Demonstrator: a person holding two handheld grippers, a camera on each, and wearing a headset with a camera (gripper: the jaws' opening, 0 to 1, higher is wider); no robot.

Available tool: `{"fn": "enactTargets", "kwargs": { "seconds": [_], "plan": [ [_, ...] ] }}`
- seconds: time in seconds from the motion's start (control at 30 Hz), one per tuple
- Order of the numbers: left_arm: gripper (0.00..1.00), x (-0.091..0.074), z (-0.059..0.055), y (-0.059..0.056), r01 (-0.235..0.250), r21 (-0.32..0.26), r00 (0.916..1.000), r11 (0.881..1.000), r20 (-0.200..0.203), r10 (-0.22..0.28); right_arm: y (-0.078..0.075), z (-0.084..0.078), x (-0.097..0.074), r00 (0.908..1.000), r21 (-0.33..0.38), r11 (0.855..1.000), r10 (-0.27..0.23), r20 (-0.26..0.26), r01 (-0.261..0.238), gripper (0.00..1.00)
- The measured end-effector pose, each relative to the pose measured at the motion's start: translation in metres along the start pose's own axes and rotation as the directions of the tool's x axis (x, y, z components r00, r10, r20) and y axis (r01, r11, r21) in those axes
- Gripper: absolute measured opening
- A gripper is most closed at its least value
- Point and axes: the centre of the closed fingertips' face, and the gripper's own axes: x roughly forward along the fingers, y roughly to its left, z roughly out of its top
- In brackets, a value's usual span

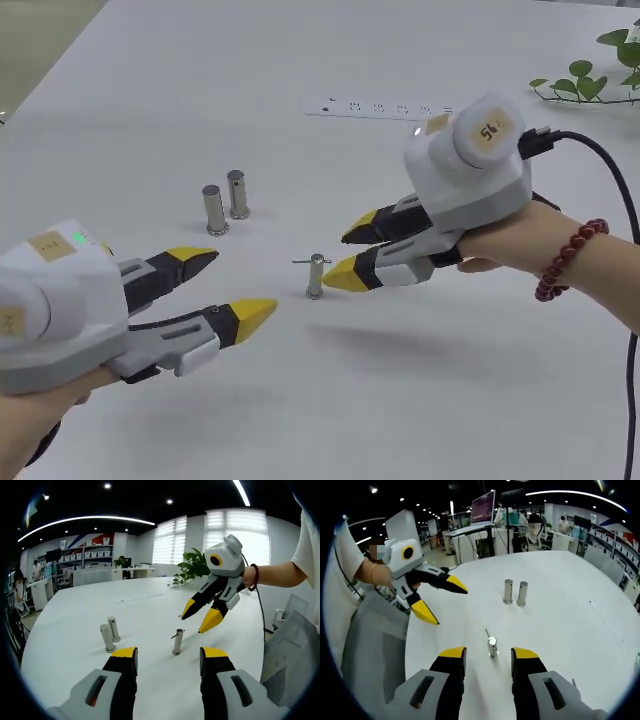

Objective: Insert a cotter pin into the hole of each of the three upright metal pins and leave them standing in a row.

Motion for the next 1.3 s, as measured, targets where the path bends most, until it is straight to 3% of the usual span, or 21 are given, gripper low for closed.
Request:
{"fn": "enactTargets", "kwargs": {
  "seconds": [0.57,0.83,1.3],
  "plan": [
    [0.49,0.009,0.013,0.055,-0.116,-0.009,0.9931,0.993,0.018,0.116,0.002,0.003,-0.016,0.9989,-0.003,1.000,-0.019,0.044,0.019,0.42],
    [0.49,0.019,0.012,0.074,-0.156,-0.003,0.9877,0.988,0.005,0.156,0.003,0.001,-0.024,0.9970,0.008,0.999,-0.042,0.064,0.042,0.50],
    [0.48,0.034,0.010,0.095,-0.210,-0.011,0.9776,0.978,-0.005,0.210,0.005,-0.010,-0.035,0.9928,0.015,0.997,-0.078,0.091,0.077,0.62]
  ]
}}
